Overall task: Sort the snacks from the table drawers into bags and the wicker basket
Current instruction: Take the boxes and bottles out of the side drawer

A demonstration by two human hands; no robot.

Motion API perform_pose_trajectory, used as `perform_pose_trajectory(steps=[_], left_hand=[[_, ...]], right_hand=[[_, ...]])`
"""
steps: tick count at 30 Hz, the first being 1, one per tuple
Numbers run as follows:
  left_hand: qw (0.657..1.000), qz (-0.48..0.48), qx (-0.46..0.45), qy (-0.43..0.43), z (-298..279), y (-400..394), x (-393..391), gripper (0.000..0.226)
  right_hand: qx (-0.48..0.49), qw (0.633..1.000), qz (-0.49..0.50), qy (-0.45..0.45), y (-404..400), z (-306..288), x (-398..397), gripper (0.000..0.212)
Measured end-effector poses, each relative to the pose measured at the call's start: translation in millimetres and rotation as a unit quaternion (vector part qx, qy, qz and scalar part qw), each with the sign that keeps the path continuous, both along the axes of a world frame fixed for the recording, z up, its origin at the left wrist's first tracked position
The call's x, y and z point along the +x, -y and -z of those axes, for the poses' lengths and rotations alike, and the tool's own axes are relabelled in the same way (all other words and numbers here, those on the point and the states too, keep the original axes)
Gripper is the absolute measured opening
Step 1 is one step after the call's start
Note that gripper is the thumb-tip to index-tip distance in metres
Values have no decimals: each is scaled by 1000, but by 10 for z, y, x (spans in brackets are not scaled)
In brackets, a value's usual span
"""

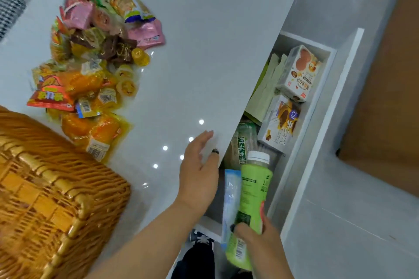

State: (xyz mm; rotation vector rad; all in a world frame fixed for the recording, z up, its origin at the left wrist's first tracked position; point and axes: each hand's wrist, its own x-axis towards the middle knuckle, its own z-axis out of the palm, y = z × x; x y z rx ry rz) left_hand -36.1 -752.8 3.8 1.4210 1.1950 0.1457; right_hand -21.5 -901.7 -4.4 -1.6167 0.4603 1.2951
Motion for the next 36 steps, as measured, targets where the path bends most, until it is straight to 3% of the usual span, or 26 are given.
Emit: perform_pose_trajectory(steps=[2,4,6,8,12,16,18,20,23,25,27,30,34,36], left_hand=[[990,-11,-138,19,-269,-1,-97,38],[981,-2,-190,41,-488,-44,-191,35],[990,-18,-137,33,-671,-190,-235,27],[998,-30,-47,1,-838,-475,-227,24],[995,-22,90,-25,-1198,-1302,-208,21],[987,9,140,-79,-1189,-2008,-240,27],[982,72,117,-126,-998,-2235,-228,35],[957,173,158,-169,-780,-2390,-183,40],[909,279,235,-204,-543,-2485,-113,40],[897,305,237,-214,-453,-2512,-113,46],[909,299,201,-208,-454,-2515,-156,48],[945,228,158,-172,-650,-2503,-258,38],[968,150,167,-108,-1201,-2303,-440,30],[978,113,173,-16,-1577,-1992,-566,28]], right_hand=[[30,1000,-1,-6,-90,-225,148,41],[64,996,-54,0,-279,-403,271,55],[100,989,-108,15,-509,-516,384,59],[134,982,-125,43,-780,-595,491,45],[173,976,-60,121,-1375,-578,539,21],[204,948,-72,231,-1892,-398,285,29],[203,943,-74,254,-2047,-276,125,37],[213,934,-91,273,-2106,-129,-37,48],[212,893,-166,360,-2019,12,-218,62],[208,848,-241,423,-1964,68,-314,62],[201,825,-281,447,-1916,122,-403,54],[196,828,-293,437,-1902,169,-417,50],[173,834,-300,430,-1832,184,-368,61],[150,840,-297,429,-1676,118,-330,69]])
